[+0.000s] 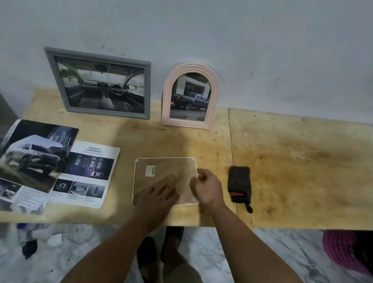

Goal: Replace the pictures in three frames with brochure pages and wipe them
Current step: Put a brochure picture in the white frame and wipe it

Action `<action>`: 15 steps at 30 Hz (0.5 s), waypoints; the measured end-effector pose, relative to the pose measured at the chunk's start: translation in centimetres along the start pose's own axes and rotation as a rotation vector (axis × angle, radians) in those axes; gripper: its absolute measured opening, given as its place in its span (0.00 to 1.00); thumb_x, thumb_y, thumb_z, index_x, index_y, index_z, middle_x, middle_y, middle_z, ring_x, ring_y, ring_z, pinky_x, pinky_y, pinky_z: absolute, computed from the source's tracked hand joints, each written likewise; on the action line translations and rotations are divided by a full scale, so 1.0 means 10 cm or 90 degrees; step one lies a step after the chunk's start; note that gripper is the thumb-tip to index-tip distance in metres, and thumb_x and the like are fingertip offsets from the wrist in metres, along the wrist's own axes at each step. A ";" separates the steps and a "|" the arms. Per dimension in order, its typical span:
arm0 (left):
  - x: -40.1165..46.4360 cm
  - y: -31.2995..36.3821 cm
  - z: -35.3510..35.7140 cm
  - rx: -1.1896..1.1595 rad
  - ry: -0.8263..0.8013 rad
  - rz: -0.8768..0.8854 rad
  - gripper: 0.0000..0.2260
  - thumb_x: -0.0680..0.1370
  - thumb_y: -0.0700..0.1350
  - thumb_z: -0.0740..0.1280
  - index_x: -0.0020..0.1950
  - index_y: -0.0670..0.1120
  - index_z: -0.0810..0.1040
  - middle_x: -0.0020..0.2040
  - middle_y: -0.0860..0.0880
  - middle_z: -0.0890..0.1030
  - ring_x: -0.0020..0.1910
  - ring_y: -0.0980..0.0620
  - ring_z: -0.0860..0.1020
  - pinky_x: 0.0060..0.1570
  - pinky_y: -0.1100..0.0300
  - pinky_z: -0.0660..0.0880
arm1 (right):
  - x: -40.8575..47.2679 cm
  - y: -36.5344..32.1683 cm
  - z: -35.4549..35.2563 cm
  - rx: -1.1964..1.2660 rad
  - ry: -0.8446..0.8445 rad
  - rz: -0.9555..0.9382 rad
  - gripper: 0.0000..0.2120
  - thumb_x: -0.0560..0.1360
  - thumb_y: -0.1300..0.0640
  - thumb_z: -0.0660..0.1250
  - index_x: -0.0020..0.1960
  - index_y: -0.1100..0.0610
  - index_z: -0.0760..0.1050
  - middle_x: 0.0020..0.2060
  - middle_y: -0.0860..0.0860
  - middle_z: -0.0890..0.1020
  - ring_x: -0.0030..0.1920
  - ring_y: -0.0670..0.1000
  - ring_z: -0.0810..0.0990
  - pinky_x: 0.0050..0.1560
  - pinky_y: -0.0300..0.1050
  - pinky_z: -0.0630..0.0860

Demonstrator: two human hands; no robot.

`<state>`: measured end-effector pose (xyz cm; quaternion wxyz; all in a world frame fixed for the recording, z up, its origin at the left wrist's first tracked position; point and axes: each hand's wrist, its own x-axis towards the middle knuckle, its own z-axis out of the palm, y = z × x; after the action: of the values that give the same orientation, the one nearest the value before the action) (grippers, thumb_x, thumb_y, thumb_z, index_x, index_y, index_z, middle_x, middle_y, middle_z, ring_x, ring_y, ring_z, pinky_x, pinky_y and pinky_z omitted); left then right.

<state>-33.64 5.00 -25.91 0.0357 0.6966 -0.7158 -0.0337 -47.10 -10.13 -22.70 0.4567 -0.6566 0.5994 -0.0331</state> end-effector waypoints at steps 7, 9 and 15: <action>-0.10 -0.19 -0.03 -0.086 -0.068 0.041 0.19 0.73 0.52 0.67 0.64 0.52 0.78 0.69 0.47 0.76 0.70 0.42 0.73 0.62 0.46 0.74 | 0.15 -0.14 0.04 -0.188 0.008 -0.082 0.24 0.76 0.45 0.69 0.71 0.46 0.73 0.64 0.49 0.76 0.59 0.53 0.80 0.57 0.49 0.79; -0.15 -0.26 -0.09 -0.116 -0.080 -0.010 0.29 0.72 0.56 0.68 0.72 0.51 0.74 0.72 0.46 0.74 0.69 0.41 0.74 0.63 0.45 0.73 | 0.22 -0.21 0.04 -0.245 -0.014 -0.085 0.28 0.75 0.42 0.70 0.73 0.46 0.71 0.66 0.51 0.73 0.62 0.56 0.79 0.58 0.53 0.79; -0.34 -0.55 -0.06 -0.193 -0.165 -0.280 0.52 0.70 0.71 0.65 0.83 0.46 0.47 0.82 0.42 0.49 0.81 0.41 0.52 0.76 0.45 0.58 | 0.40 -0.34 0.04 -0.393 -0.067 -0.082 0.36 0.71 0.36 0.74 0.72 0.51 0.69 0.66 0.55 0.71 0.62 0.60 0.76 0.57 0.56 0.79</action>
<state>-28.03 8.28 -25.83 0.0395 0.8117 -0.5330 -0.2357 -43.20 -13.63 -22.76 0.2635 -0.8015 0.5139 0.1552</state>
